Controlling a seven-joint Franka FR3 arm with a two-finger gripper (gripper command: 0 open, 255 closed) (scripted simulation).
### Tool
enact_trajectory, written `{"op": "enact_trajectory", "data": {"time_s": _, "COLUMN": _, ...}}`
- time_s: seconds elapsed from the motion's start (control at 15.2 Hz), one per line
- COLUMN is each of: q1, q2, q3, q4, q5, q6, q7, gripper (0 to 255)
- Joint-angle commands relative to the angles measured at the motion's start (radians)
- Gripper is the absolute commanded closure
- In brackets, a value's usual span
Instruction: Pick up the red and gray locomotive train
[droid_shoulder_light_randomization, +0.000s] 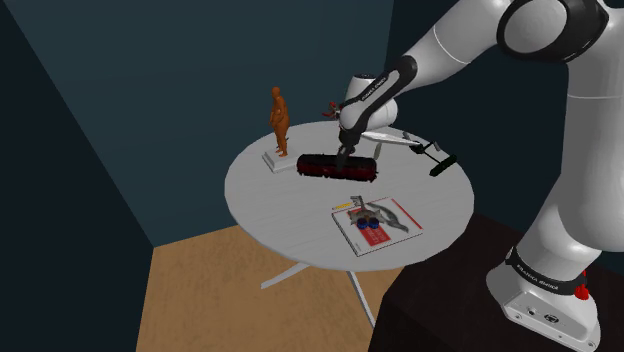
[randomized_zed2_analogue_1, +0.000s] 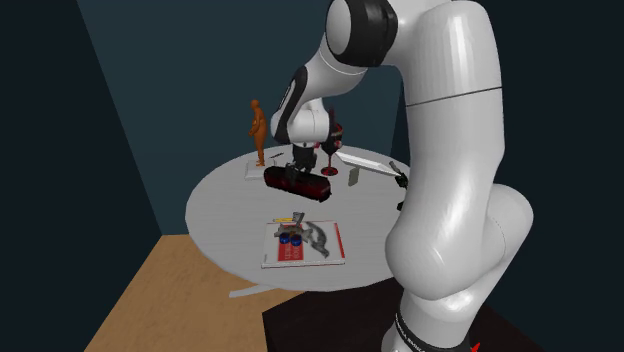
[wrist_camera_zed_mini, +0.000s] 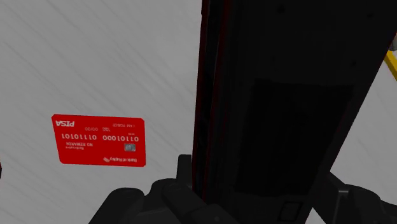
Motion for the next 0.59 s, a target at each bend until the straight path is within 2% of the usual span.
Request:
{"op": "enact_trajectory", "data": {"time_s": 0.0, "q1": 0.002, "q2": -0.020, "q3": -0.005, "q4": 0.003, "q5": -0.007, "q6": -0.020, "q7": 0.005, "gripper": 255}}
{"op": "enact_trajectory", "data": {"time_s": 0.53, "q1": 0.011, "q2": -0.087, "q3": -0.018, "q4": 0.017, "q5": -0.036, "q6": -0.100, "q7": 0.029, "gripper": 255}}
